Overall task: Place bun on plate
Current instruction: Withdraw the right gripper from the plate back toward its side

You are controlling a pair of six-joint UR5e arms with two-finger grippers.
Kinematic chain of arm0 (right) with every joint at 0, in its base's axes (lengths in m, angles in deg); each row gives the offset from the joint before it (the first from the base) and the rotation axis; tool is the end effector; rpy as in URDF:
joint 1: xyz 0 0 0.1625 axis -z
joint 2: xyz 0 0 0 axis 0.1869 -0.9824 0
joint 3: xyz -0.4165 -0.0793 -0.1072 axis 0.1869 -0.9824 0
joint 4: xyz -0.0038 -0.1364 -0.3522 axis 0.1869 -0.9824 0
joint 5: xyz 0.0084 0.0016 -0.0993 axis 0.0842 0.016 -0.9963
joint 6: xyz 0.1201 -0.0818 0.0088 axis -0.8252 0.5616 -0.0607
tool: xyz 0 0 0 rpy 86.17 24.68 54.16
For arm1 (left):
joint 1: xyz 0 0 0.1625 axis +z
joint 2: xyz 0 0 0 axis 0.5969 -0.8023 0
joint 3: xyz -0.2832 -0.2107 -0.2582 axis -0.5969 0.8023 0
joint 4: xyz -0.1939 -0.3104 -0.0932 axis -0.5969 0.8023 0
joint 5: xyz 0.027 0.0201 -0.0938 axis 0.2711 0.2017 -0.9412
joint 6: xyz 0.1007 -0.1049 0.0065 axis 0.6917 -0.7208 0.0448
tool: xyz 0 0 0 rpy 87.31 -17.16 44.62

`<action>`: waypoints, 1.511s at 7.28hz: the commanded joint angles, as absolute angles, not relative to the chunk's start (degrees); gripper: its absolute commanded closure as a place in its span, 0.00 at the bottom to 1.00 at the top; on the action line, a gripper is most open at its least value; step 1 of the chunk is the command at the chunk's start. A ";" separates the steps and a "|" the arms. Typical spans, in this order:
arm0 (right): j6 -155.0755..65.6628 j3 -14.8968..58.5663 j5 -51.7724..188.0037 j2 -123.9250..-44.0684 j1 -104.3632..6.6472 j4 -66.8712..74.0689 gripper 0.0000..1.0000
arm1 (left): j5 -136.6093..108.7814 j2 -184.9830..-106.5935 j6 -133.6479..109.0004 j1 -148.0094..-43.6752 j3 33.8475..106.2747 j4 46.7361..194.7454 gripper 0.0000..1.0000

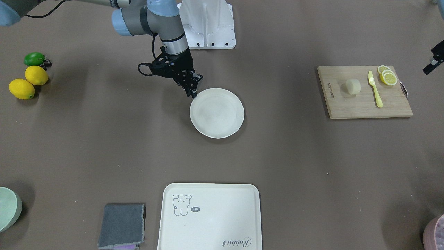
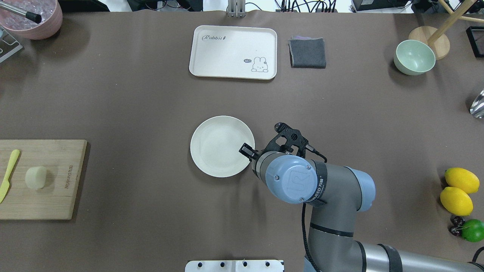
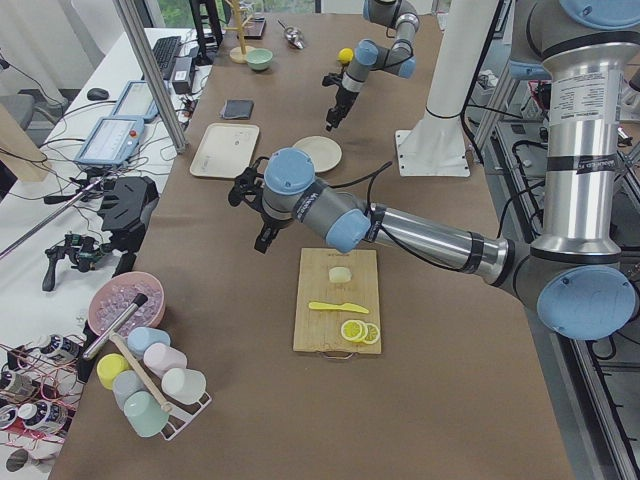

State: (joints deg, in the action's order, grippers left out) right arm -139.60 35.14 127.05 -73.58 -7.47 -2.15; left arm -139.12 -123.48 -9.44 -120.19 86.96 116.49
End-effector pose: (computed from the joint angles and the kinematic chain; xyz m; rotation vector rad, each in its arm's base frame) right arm -0.5595 -0.3462 0.2843 0.1060 -0.9716 0.7039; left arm 0.0389 -0.4466 0.5104 0.4339 1.0342 0.2370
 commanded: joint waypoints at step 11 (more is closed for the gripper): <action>-77.60 45.56 170.25 -95.14 -51.89 -11.76 0.00 | -112.17 -109.58 -42.42 -84.73 80.25 146.22 0.22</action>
State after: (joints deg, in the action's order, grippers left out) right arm -78.87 45.69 169.79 -94.38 -50.92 -11.83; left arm -112.28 -109.37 -42.28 -85.37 80.44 145.44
